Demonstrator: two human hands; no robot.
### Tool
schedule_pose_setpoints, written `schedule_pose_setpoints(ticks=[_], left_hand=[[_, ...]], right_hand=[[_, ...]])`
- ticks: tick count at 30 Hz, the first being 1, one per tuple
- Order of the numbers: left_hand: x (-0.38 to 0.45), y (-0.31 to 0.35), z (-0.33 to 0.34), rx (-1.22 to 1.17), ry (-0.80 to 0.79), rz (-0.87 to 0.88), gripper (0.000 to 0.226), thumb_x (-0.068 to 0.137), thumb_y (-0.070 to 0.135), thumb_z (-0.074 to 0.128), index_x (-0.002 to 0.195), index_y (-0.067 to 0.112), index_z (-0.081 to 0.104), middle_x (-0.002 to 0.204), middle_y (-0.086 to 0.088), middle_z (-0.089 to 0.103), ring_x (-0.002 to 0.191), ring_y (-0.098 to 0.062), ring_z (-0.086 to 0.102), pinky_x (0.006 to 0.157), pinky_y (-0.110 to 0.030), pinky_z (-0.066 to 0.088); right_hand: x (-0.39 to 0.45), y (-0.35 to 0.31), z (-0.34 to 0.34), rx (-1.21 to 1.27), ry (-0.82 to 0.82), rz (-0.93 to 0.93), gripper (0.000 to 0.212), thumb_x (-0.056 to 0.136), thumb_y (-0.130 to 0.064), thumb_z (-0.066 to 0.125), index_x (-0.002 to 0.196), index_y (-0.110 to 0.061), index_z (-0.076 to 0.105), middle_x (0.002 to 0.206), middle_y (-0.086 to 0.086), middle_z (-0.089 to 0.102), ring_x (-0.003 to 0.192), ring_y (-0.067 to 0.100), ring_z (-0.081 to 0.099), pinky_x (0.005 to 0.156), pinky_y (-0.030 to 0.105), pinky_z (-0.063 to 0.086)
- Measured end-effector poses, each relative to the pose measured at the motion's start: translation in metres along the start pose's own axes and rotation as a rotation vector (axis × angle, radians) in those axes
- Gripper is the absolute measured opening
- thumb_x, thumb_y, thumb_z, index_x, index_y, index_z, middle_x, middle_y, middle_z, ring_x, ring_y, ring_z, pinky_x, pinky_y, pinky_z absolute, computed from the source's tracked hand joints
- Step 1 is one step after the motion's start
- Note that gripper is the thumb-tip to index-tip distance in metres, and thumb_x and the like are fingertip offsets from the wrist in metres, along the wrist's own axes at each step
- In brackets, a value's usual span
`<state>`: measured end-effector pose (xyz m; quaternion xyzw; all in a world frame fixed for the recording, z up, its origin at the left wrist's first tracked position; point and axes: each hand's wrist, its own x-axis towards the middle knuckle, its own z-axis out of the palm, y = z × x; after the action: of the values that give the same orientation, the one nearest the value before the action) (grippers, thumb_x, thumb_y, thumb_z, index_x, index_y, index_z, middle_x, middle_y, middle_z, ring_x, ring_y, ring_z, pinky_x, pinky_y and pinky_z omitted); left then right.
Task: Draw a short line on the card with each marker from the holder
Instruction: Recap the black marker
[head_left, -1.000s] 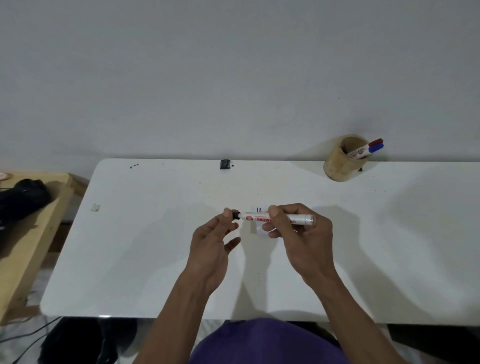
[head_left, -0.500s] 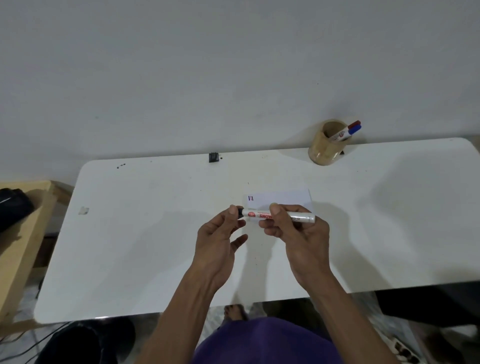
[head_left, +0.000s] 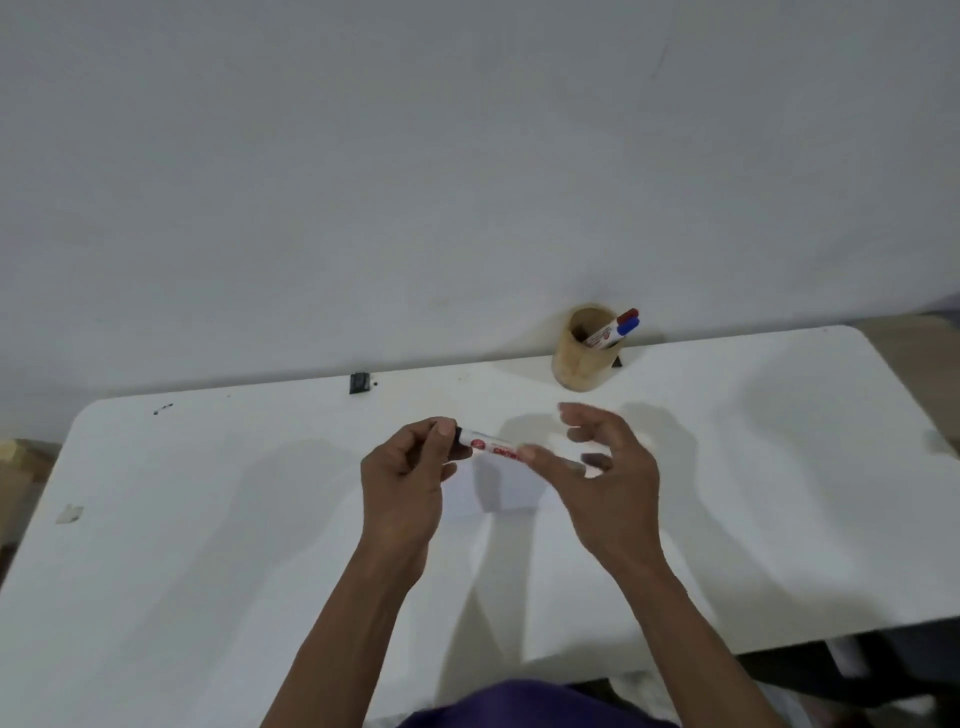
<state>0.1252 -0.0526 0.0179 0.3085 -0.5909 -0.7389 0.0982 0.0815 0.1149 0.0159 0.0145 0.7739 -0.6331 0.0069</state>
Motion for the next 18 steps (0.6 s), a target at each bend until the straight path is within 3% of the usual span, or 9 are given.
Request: schedule_pose_setpoints(ticks=[1, 3, 6, 9, 12, 16, 18], left_hand=[[0.004, 0.004, 0.009, 0.059, -0.001, 0.048, 0.013, 0.096, 0.017, 0.064, 0.094, 0.009, 0.075, 0.081, -0.001, 0.078, 0.078, -0.012, 0.072, 0.078, -0.030, 0.055], [0.011, 0.013, 0.029, 0.158, -0.038, 0.131, 0.012, 0.095, 0.017, 0.065, 0.091, 0.012, 0.075, 0.080, 0.000, 0.078, 0.075, -0.010, 0.071, 0.074, -0.023, 0.055], [0.017, 0.027, 0.059, 0.234, -0.082, 0.221, 0.013, 0.095, 0.017, 0.066, 0.087, 0.016, 0.075, 0.079, 0.000, 0.077, 0.076, -0.010, 0.071, 0.074, -0.018, 0.054], [0.026, 0.034, 0.084, 0.273, -0.107, 0.233, 0.016, 0.096, 0.030, 0.064, 0.091, 0.020, 0.076, 0.083, 0.006, 0.078, 0.083, -0.006, 0.072, 0.077, -0.019, 0.055], [0.044, 0.031, 0.105, 0.270, -0.055, 0.166, 0.020, 0.097, 0.041, 0.060, 0.101, 0.026, 0.072, 0.094, 0.008, 0.077, 0.092, -0.006, 0.071, 0.086, -0.029, 0.056], [0.072, 0.013, 0.133, 0.480, -0.044, 0.186, 0.040, 0.090, 0.040, 0.070, 0.125, 0.023, 0.062, 0.108, 0.011, 0.070, 0.094, 0.006, 0.065, 0.076, -0.012, 0.051], [0.084, 0.001, 0.147, 0.559, -0.074, 0.192, 0.053, 0.087, 0.039, 0.074, 0.134, 0.023, 0.054, 0.121, 0.006, 0.066, 0.104, -0.003, 0.064, 0.081, -0.019, 0.052]], right_hand=[[0.008, 0.002, -0.005, -0.146, -0.050, -0.154, 0.041, 0.067, -0.026, 0.094, 0.103, -0.028, 0.074, 0.103, -0.016, 0.072, 0.099, 0.004, 0.064, 0.077, 0.014, 0.053], [0.025, 0.006, -0.007, -0.353, -0.119, -0.441, 0.029, 0.074, -0.021, 0.091, 0.099, -0.021, 0.077, 0.095, -0.011, 0.074, 0.094, 0.014, 0.065, 0.078, 0.026, 0.054], [0.049, 0.010, -0.008, -0.456, -0.131, -0.619, 0.028, 0.081, -0.012, 0.085, 0.107, -0.013, 0.075, 0.094, -0.001, 0.075, 0.084, 0.020, 0.068, 0.073, 0.034, 0.057], [0.073, 0.005, -0.019, -0.421, -0.101, -0.578, 0.040, 0.090, -0.008, 0.076, 0.128, -0.016, 0.066, 0.100, -0.001, 0.073, 0.085, 0.011, 0.067, 0.077, 0.024, 0.055], [0.101, -0.013, -0.034, -0.218, 0.028, -0.469, 0.056, 0.096, -0.006, 0.067, 0.143, -0.031, 0.049, 0.100, -0.006, 0.070, 0.083, 0.003, 0.068, 0.080, 0.012, 0.053], [0.152, -0.027, -0.048, -0.099, 0.167, -0.407, 0.058, 0.096, -0.009, 0.070, 0.145, -0.027, 0.044, 0.100, -0.004, 0.070, 0.087, 0.009, 0.074, 0.077, 0.018, 0.058], [0.173, -0.023, -0.049, -0.057, 0.179, -0.372, 0.050, 0.096, -0.009, 0.070, 0.139, -0.021, 0.047, 0.100, 0.000, 0.071, 0.087, 0.012, 0.076, 0.079, 0.023, 0.060]])
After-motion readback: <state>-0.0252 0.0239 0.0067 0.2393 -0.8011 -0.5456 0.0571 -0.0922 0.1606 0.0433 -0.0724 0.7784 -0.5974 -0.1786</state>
